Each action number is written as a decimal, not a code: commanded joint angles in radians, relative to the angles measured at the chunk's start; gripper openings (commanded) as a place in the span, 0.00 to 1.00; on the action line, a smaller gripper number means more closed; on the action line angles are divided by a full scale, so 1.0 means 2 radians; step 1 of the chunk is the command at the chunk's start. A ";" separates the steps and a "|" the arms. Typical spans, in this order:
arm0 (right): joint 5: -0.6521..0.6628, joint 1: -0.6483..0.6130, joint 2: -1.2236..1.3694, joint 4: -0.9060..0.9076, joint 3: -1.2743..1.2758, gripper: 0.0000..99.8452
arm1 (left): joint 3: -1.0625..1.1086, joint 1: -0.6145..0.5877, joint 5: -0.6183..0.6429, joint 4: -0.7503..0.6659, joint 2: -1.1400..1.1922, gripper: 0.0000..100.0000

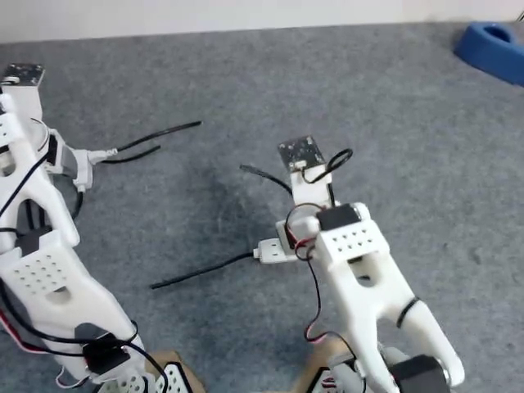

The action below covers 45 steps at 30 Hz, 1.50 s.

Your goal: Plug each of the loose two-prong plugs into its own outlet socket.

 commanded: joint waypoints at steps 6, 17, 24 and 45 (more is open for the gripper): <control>-0.009 -0.007 -0.002 -0.014 0.059 0.01 | -0.023 -0.003 0.005 0.000 -0.034 0.21; 0.013 -0.006 -0.013 -0.045 0.123 0.01 | -0.023 -0.003 0.005 0.004 -0.035 0.21; 0.014 -0.008 0.068 -0.006 0.038 0.01 | -0.023 -0.003 0.005 0.004 -0.036 0.21; 0.006 -0.006 -0.033 0.129 -0.045 0.22 | -0.023 -0.001 0.005 0.002 -0.033 0.21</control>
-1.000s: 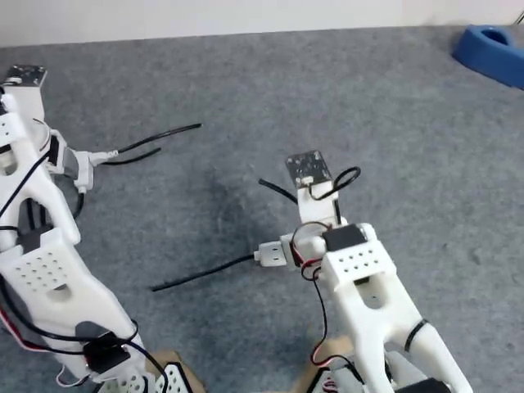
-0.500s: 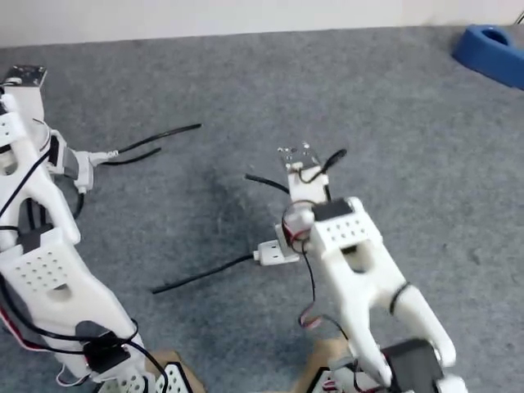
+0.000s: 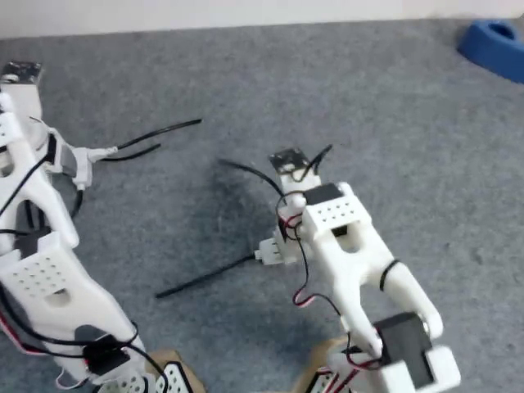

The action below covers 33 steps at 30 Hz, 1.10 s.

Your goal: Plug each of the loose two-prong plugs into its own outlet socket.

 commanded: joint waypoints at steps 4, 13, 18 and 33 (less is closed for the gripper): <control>-0.005 -0.002 -0.039 0.012 -0.003 0.22 | -0.023 -0.001 0.005 0.003 -0.033 0.21; -0.005 0.059 -0.063 0.016 -0.025 0.22 | -0.021 0.000 0.005 0.004 -0.033 0.21; -0.005 0.102 -0.154 0.023 -0.025 0.22 | -0.023 0.057 -0.061 0.043 -0.036 0.21; 0.015 -0.020 -0.086 0.112 -0.173 0.22 | 0.036 0.254 -0.021 0.107 -0.163 0.21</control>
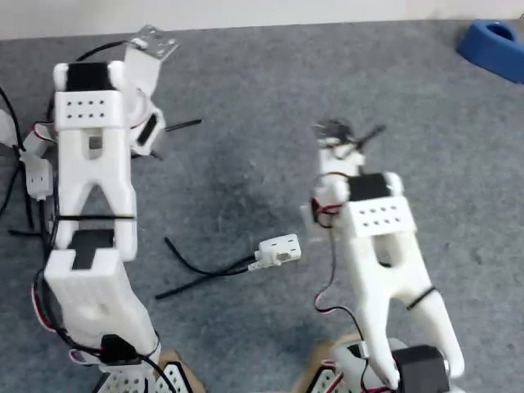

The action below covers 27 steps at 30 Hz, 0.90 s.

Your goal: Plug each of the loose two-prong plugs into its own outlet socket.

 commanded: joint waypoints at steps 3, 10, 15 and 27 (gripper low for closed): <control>0.009 -0.107 0.013 0.022 -0.060 0.22 | 0.116 0.043 -0.051 0.004 -0.075 0.21; 0.091 -0.256 -0.010 -0.020 0.033 0.22 | 0.241 -0.030 -0.058 -0.088 -0.158 0.21; 0.176 -0.300 -0.045 -0.021 0.066 0.22 | 0.261 -0.140 -0.061 -0.144 -0.155 0.21; 0.450 -0.292 -0.032 -0.021 0.090 0.22 | 0.264 -0.208 -0.145 -0.183 -0.066 0.21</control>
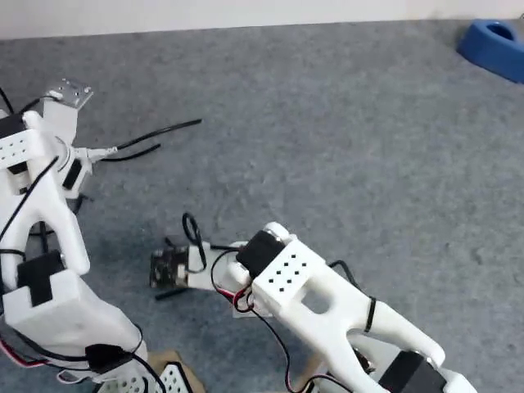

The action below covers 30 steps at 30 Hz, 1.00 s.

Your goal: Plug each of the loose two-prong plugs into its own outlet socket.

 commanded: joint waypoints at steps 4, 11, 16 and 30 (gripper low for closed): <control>0.104 0.033 0.026 -0.041 -0.001 0.22 | -0.003 -0.018 -0.028 -0.029 0.004 0.21; 0.117 0.073 0.091 -0.085 -0.001 0.22 | -0.001 -0.019 -0.027 -0.028 0.006 0.21; 0.116 0.088 0.099 -0.103 0.003 0.22 | -0.001 -0.019 -0.027 -0.029 0.006 0.21; 0.112 0.089 0.103 -0.136 0.024 0.03 | -0.005 -0.062 -0.028 -0.028 0.003 0.21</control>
